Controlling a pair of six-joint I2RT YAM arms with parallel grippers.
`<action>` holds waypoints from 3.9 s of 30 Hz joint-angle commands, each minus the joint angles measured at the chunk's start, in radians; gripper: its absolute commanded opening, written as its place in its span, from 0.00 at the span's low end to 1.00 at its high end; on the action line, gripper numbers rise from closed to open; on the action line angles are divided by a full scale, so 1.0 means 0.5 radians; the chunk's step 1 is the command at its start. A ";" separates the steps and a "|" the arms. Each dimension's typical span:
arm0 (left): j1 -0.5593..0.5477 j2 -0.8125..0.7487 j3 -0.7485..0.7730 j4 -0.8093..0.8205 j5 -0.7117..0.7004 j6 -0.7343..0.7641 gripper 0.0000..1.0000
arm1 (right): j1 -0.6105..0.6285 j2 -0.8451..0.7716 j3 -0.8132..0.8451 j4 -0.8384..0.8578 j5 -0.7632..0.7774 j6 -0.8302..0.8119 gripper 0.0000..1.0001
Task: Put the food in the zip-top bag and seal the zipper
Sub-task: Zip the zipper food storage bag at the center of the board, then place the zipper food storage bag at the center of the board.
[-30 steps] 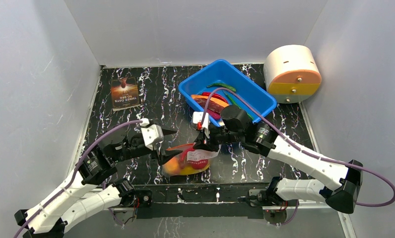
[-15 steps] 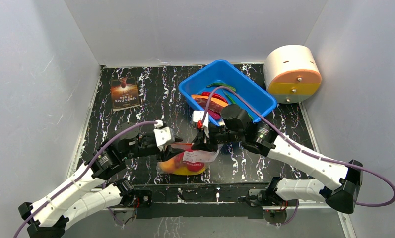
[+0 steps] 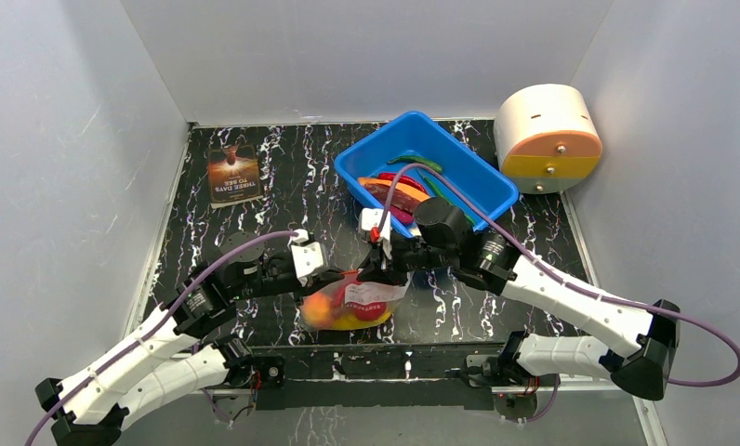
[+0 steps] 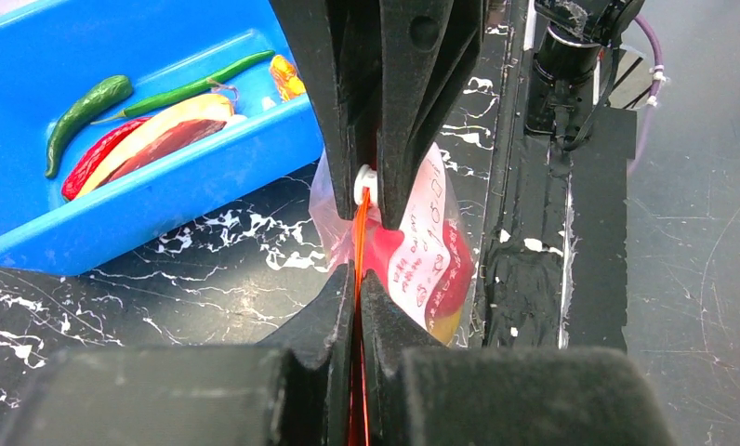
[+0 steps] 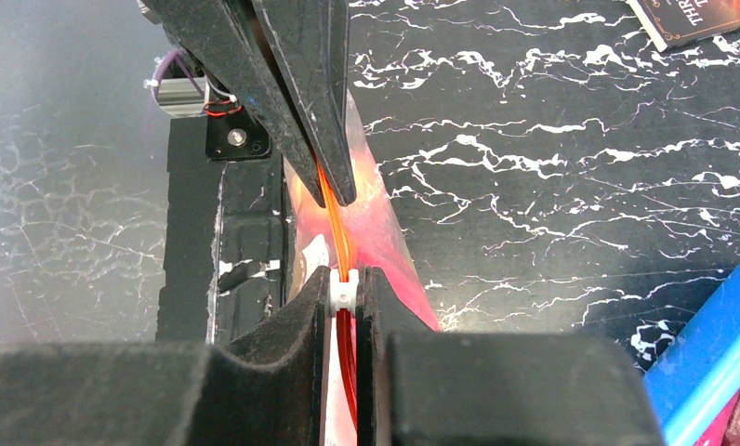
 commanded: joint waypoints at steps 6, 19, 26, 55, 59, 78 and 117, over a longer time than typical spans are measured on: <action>0.000 -0.089 0.071 -0.258 -0.280 0.077 0.00 | -0.015 -0.219 0.025 -0.206 0.306 -0.090 0.00; 0.000 -0.151 0.097 -0.323 -0.548 0.094 0.00 | -0.033 -0.276 0.100 -0.491 0.484 -0.106 0.00; 0.000 -0.185 0.099 -0.345 -0.584 0.080 0.00 | -0.037 -0.323 0.104 -0.536 0.509 -0.100 0.00; 0.000 -0.201 0.077 -0.375 -0.617 0.063 0.00 | -0.042 -0.444 0.134 -0.721 0.713 -0.100 0.00; 0.000 -0.196 0.070 -0.372 -0.615 0.050 0.00 | -0.042 -0.452 0.145 -0.776 0.760 -0.109 0.00; 0.000 -0.156 0.035 -0.272 -0.858 -0.181 0.00 | -0.042 -0.483 0.142 -0.743 1.094 -0.053 0.25; 0.996 0.523 0.125 -0.216 -1.341 -0.838 0.64 | -0.042 -0.456 -0.111 -0.119 1.297 1.164 0.98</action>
